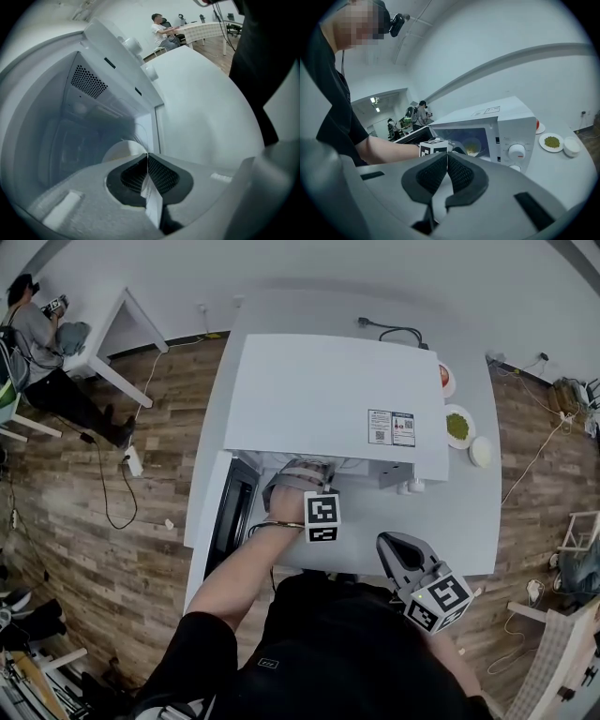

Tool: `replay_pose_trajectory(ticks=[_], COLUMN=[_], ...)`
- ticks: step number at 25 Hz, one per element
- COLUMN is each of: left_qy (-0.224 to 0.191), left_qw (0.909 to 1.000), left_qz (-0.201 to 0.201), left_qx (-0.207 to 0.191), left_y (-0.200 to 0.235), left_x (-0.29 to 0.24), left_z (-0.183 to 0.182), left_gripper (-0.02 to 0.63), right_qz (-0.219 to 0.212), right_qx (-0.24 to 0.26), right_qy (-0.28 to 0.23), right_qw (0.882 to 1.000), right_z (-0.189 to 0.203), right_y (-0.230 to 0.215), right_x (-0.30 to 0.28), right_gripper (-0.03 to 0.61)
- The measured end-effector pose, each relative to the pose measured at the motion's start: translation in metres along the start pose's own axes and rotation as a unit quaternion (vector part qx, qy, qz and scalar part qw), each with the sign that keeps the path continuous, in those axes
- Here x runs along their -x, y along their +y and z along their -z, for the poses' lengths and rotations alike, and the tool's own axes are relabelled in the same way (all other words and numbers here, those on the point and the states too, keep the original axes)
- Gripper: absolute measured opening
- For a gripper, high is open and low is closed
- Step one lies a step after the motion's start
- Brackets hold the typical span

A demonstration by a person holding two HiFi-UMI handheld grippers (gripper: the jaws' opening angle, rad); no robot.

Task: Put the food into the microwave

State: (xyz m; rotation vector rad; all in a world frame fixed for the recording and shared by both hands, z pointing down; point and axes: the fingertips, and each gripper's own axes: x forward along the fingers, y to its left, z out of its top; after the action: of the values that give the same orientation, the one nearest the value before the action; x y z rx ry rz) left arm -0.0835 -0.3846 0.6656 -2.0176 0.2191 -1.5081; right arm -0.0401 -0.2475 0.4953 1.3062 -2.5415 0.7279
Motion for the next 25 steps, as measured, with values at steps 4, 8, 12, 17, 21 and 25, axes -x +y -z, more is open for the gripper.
replay_pose_trajectory(ticks=[4,8,12,17,21,25], left_qy=[0.000,0.007,0.008,-0.003,-0.033,-0.058], left_qw=[0.9997,0.9993,0.9982,0.9948,0.9820,0.9643], left_qz=[-0.019,-0.036,-0.054,-0.064,-0.061,-0.075], left_qx=[-0.013,0.000,0.025,0.079,0.176,0.247], left_y=[0.009,0.022,0.034,0.033,0.015,-0.005], left_x=[-0.006,-0.011,-0.009,0.014,0.050,0.098], left_z=[0.003,0.014,0.019,0.011,-0.010,-0.048], left_gripper=[0.014,0.014,0.015,0.015,0.015,0.015], right_qz=[0.006,0.009,0.018,0.010,-0.024,-0.058], right_qx=[-0.001,0.000,-0.003,-0.003,0.010,0.025], right_qy=[0.002,0.005,0.006,-0.007,-0.021,-0.034], right_qw=[1.000,1.000,1.000,1.000,0.999,0.997], right_z=[0.001,0.005,0.011,0.013,0.011,0.015], right_y=[0.005,0.011,0.012,0.014,0.019,0.014], right_x=[-0.003,-0.004,0.002,0.016,0.032,0.065], right_gripper=[0.015,0.015,0.015,0.015,0.015,0.015])
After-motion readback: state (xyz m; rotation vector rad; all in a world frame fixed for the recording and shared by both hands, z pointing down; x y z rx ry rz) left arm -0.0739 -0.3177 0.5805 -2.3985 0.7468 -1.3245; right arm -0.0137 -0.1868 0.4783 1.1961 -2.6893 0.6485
